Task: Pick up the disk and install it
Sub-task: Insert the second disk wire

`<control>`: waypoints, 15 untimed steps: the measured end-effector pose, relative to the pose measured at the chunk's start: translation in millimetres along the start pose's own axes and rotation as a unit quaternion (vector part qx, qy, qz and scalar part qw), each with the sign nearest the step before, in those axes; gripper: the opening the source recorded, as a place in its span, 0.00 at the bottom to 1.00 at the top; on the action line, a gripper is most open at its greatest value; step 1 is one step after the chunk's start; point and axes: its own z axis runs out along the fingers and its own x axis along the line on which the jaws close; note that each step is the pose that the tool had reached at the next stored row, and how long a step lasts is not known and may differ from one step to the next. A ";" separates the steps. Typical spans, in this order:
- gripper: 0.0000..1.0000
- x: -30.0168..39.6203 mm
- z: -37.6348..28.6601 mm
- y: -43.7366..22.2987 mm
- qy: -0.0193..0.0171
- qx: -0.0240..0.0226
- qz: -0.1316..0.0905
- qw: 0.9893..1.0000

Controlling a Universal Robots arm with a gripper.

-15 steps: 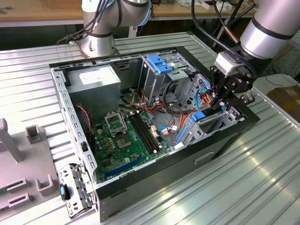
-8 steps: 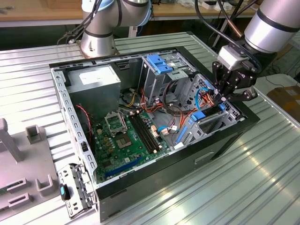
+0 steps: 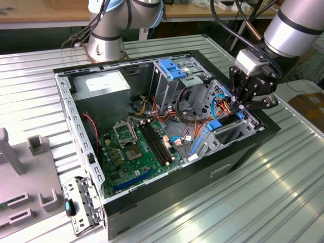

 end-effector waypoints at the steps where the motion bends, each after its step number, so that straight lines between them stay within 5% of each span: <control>1: 0.11 0.0 0.0 0.0 0.000 0.000 0.000 1.000; 6: 0.11 0.0 -1.5 -0.1 0.000 -0.002 0.000 1.000; 11: 0.11 -1.1 -20.1 -1.0 0.000 -0.018 0.001 1.000; 12: 0.11 -1.4 -25.1 -1.3 0.000 -0.023 0.001 1.000; 14: 0.11 -2.2 -31.1 -2.3 0.000 -0.044 0.002 0.999; 15: 0.11 -3.4 -32.2 -2.8 0.000 -0.048 0.002 0.999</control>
